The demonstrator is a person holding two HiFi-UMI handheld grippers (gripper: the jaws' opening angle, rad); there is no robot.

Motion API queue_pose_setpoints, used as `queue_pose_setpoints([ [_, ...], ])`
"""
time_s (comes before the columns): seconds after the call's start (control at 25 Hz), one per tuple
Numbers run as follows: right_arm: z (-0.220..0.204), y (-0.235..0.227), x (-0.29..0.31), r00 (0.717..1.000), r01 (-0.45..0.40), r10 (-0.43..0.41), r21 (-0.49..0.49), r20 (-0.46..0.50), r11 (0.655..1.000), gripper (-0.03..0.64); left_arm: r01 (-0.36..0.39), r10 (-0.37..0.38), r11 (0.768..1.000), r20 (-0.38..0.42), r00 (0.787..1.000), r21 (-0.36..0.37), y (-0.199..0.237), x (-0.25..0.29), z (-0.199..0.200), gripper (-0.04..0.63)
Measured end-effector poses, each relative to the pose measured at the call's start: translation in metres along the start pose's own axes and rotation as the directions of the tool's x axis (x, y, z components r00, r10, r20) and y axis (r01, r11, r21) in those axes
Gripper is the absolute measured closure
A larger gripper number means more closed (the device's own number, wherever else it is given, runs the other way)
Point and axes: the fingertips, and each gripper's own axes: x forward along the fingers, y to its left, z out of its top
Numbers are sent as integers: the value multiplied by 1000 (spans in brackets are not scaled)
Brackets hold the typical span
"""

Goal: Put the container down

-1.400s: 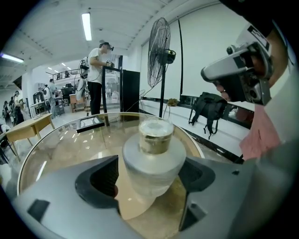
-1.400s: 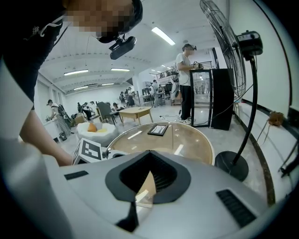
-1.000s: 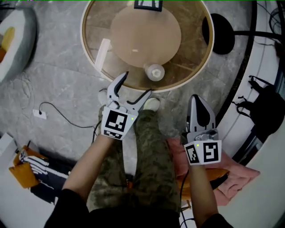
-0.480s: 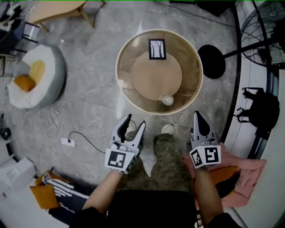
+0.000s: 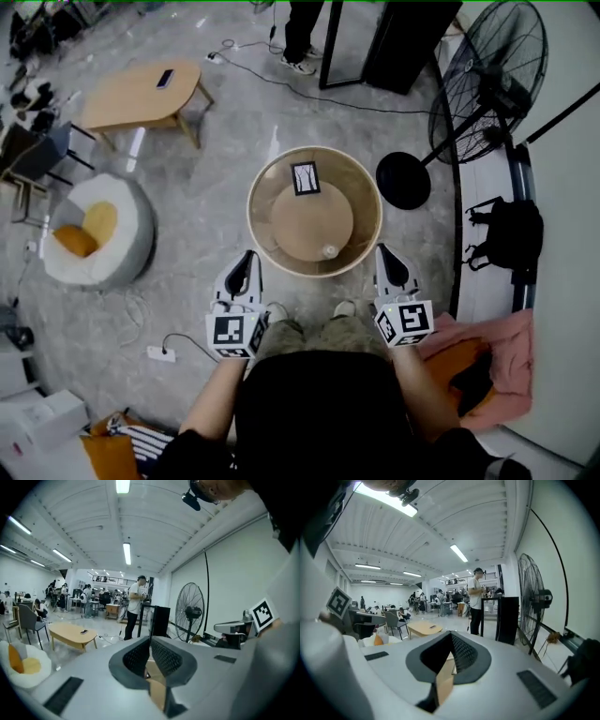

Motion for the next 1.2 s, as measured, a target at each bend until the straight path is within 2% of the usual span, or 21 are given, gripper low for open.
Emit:
queue_pose_setpoints([
  [0.16, 54, 2, -24, 997, -23, 26, -44, 73, 999, 595, 6, -7, 1000, 64, 998, 19, -27, -7, 51, 563],
  [0.36, 91, -21, -47, 994, -29, 37, -84, 104, 996, 595, -8, 6, 1000, 97, 995, 19, -62, -11, 81, 563],
  [0.76, 90, -77, -77, 997, -29, 35, -85, 68, 996, 595, -47, 43, 998, 131, 990, 30, -119, -12, 102, 563],
  [1.2, 82, -115, -87, 993, -85, 91, -70, 78, 994, 595, -110, 106, 993, 112, 988, 30, -168, -9, 85, 563],
])
